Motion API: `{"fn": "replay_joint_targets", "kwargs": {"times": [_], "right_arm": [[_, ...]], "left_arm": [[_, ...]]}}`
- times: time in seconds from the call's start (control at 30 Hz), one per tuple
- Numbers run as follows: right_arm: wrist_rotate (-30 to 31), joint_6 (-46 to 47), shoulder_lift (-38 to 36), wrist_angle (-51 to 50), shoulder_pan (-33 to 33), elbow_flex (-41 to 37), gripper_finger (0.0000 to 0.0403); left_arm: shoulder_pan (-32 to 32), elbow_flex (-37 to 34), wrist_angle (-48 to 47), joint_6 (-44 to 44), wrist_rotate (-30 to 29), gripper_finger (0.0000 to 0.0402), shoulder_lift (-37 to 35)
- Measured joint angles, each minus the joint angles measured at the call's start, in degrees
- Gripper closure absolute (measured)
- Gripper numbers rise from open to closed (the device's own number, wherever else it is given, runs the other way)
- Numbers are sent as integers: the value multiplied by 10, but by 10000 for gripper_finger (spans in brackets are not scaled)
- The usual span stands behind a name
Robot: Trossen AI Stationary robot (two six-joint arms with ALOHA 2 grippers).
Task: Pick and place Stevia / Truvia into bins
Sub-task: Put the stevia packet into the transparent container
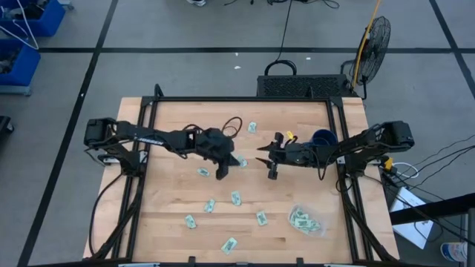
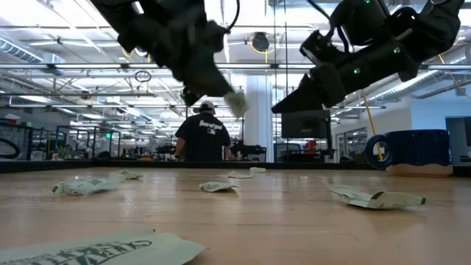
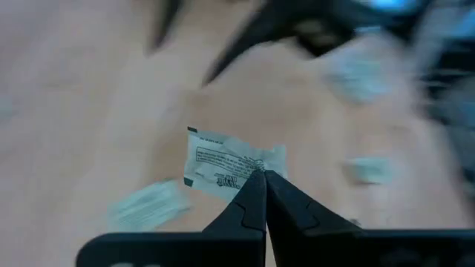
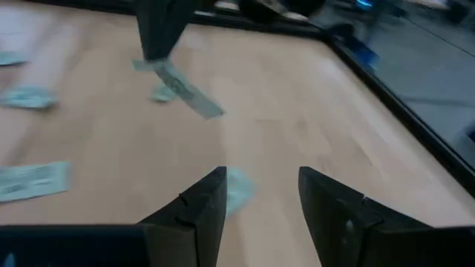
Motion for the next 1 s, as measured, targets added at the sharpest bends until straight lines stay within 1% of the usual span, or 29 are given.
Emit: {"fn": "replay_joint_targets", "kwargs": {"times": [0.07, 0.17, 0.33, 0.4, 0.5, 0.57, 0.67, 0.83, 1.0], "right_arm": [[-37, -19, 0, 5, 7, 0, 243], [-85, -38, 0, 22, 15, 0, 243], [-91, -44, 0, 72, 20, 0, 243], [-110, -41, 0, 83, 19, 0, 243], [-169, -41, 0, 101, 20, 0, 243], [-194, -42, 0, 120, 20, 0, 243], [-194, -42, 0, 139, 19, 0, 243], [-199, -52, 0, 141, 20, 0, 243], [-272, -63, 0, 163, 20, 0, 243]], "left_arm": [[-4, 0, 29, 1, 48, 399, 0], [-11, 0, 52, 1, 88, 398, 0], [-16, 0, 66, 1, 130, 399, 0], [-19, 0, 68, 1, 129, 398, 0], [-19, 0, 80, 1, 130, 399, 0], [-18, 0, 88, 1, 130, 399, 0], [-18, 0, 89, 1, 130, 399, 0], [-22, 0, 118, -7, 130, 398, 0], [-25, 0, 140, -4, 128, 399, 0]]}}
